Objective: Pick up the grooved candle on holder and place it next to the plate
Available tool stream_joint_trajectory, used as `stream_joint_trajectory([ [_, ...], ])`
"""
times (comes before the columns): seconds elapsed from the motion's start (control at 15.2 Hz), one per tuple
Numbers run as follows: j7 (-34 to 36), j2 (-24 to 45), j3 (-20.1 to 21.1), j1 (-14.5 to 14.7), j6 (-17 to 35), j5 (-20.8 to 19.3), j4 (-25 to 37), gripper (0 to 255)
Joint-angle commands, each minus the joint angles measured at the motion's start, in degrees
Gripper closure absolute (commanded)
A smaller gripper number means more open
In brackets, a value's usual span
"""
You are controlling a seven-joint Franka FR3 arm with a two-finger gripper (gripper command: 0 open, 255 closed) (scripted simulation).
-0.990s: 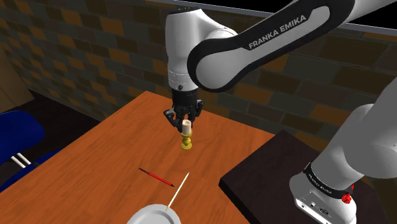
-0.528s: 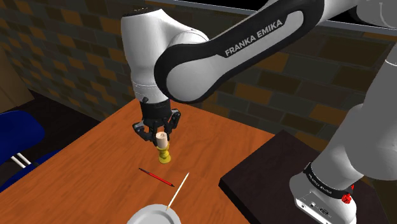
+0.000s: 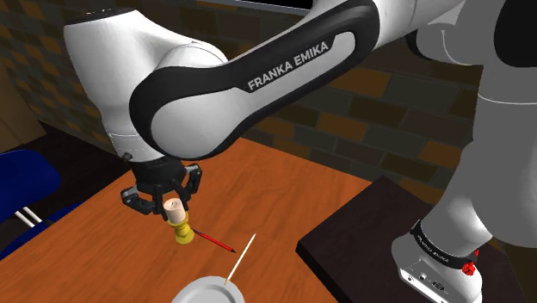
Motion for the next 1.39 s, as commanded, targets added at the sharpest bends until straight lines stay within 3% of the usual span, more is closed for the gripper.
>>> stream_joint_trajectory([
  [0.0,2.4,4.8,-0.5,3.4,-2.4,-2.1,6.7,255],
  [0.13,4.5,11.3,-1.3,8.3,-6.5,-4.4,17.0,255],
  [1.32,6.2,16.4,-3.4,8.7,4.1,-7.1,11.0,255],
])
